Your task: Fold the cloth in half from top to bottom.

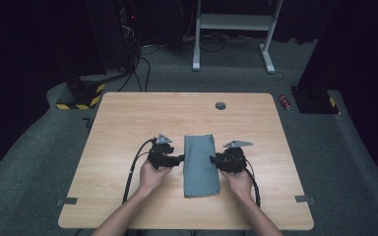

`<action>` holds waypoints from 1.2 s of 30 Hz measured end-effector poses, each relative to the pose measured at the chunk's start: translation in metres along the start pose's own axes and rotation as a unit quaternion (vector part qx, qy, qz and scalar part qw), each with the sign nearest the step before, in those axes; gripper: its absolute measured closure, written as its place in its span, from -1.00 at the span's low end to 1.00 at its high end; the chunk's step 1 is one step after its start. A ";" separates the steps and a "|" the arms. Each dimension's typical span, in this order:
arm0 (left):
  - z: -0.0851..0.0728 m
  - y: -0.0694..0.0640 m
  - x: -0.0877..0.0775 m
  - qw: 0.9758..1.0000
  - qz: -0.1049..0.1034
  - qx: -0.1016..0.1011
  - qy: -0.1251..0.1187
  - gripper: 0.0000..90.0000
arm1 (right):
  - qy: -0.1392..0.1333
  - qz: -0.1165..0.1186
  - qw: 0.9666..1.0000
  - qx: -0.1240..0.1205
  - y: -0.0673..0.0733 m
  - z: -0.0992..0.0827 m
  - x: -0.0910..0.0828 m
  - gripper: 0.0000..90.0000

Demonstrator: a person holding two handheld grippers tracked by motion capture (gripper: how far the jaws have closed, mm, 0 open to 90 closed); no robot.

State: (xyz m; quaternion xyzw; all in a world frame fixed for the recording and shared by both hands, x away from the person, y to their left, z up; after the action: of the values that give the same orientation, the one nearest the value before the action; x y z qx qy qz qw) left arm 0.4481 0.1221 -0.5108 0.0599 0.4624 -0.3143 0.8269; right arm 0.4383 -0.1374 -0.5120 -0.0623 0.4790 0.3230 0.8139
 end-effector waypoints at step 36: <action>0.052 0.031 0.052 0.997 0.047 -0.057 0.024 0.02 | 0.014 -0.073 0.995 0.074 -0.036 0.062 0.041 0.49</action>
State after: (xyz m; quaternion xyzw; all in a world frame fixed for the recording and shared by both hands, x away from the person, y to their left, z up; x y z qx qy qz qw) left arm 0.5233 0.1025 -0.5290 0.0417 0.4960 -0.2467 0.8315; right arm 0.5186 -0.1213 -0.5200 -0.0412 0.5072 0.2257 0.8307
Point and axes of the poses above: each handheld gripper's, and its own axes: x roughly forward along the jaws, z roughly out of its top, y roughly to its left, the point moved 2 cm from there along x, roughly forward along the jaws, and after that the axes turned 14 degrees about y, right-handed, at the moved point
